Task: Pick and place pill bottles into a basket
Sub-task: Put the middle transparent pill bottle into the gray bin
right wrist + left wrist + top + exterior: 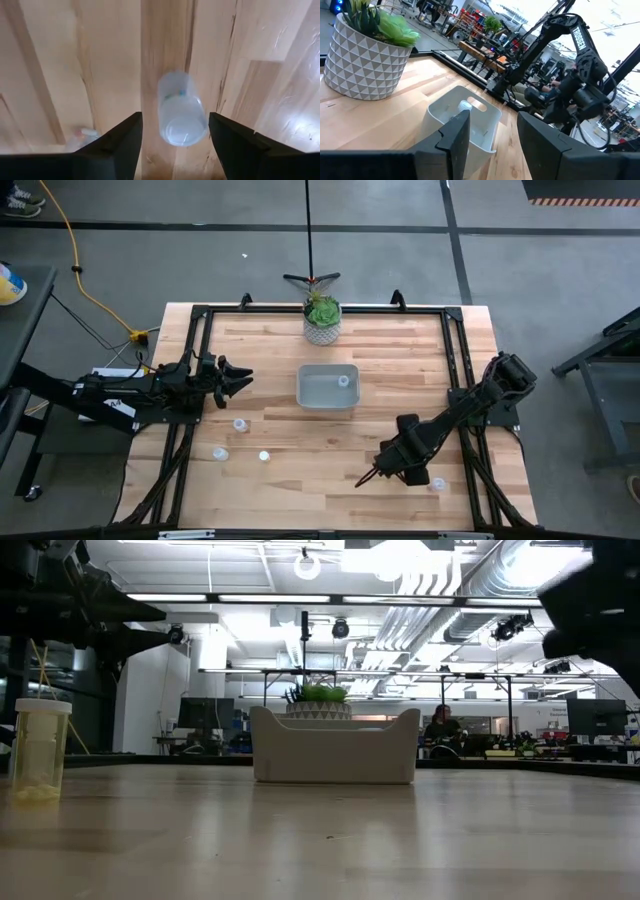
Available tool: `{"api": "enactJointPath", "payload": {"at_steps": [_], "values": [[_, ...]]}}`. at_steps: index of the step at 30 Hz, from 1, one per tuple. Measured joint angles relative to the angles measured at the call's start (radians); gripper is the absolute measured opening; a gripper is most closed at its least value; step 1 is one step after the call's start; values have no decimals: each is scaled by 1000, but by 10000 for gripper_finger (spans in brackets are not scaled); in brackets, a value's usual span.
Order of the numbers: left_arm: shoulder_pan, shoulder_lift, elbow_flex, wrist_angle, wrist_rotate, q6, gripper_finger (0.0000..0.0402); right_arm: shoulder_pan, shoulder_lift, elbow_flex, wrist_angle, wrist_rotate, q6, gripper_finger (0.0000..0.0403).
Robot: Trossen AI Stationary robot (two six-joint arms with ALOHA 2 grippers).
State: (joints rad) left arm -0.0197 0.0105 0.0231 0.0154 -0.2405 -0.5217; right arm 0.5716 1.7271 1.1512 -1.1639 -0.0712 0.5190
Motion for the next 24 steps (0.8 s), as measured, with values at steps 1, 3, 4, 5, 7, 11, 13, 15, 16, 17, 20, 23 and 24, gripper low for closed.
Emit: {"api": "enactJointPath", "payload": {"at_steps": [1,3,4,5,7,11,13,15,16,17,20,23,24], "values": [[0,0,0,0,0,0,200,0,0,-14,1,-15,0,215],[0,0,0,0,0,0,200,0,0,-42,13,-51,6,213],[0,0,0,0,0,0,200,0,0,-51,14,-61,17,213],[0,0,0,0,0,0,200,-1,0,-58,14,-65,38,214],[0,0,0,0,0,0,200,-3,0,-63,13,-67,64,213],[0,0,0,0,0,0,200,-4,0,-65,17,-62,79,211],[0,0,0,0,0,0,200,-4,0,-65,33,-62,73,211],[0,0,0,0,0,0,200,-4,0,-65,55,-57,62,212],[0,0,0,0,0,0,200,-4,0,-65,67,-55,59,212],[0,0,0,0,0,0,200,-4,0,-65,76,-51,60,213],[0,0,0,0,0,0,200,-4,0,-65,95,-40,61,211],[0,0,0,0,0,0,200,-4,0,-65,96,-29,61,209],[0,0,0,0,0,0,200,-4,0,-65,96,-29,61,209]]}}
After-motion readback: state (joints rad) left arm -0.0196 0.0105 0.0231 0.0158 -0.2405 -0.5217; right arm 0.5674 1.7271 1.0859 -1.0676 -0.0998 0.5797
